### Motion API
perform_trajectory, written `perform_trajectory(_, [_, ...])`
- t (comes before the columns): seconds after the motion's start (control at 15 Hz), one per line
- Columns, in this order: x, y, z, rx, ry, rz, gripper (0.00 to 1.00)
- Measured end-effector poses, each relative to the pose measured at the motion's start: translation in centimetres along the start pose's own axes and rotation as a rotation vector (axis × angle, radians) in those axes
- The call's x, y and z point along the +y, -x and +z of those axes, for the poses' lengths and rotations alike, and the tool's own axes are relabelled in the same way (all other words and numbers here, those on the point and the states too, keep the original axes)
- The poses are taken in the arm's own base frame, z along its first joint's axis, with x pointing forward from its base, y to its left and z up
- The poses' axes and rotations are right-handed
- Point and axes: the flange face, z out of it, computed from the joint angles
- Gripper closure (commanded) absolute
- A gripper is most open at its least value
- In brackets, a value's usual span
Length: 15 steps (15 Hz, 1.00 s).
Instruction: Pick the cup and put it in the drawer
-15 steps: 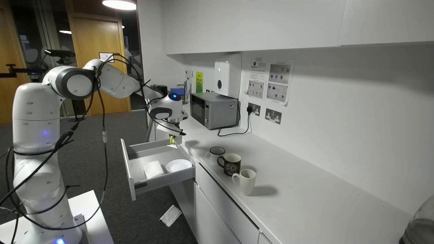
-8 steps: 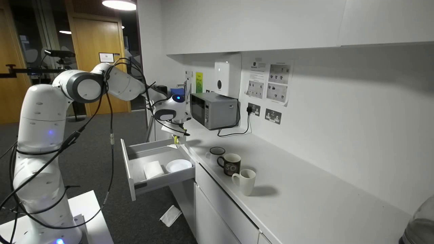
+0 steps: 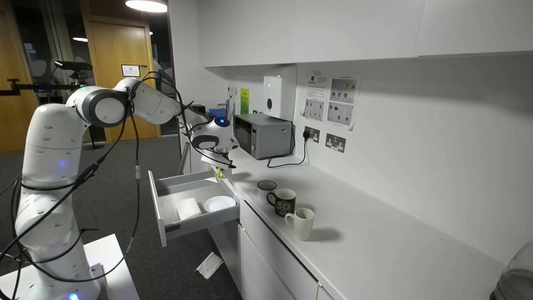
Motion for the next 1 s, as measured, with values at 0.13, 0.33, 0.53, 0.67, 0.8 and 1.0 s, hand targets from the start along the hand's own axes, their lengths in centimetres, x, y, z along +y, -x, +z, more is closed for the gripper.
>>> perform_trajectory(0.13, [0.26, 0.06, -0.43, 0.003, 0.002, 0.004, 0.82])
perform_trajectory(0.33, [0.37, 0.09, -0.56, 0.004, 0.003, 0.006, 0.82])
perform_trajectory(0.53, [0.32, 0.07, -0.54, 0.004, 0.003, 0.005, 0.82])
perform_trajectory(0.67, [0.31, 0.07, -0.54, 0.004, 0.003, 0.005, 0.82])
perform_trajectory(0.8, [0.31, 0.06, -0.54, 0.004, 0.003, 0.005, 0.82])
perform_trajectory(1.0, [0.3, 0.06, -0.53, 0.004, 0.003, 0.005, 0.82])
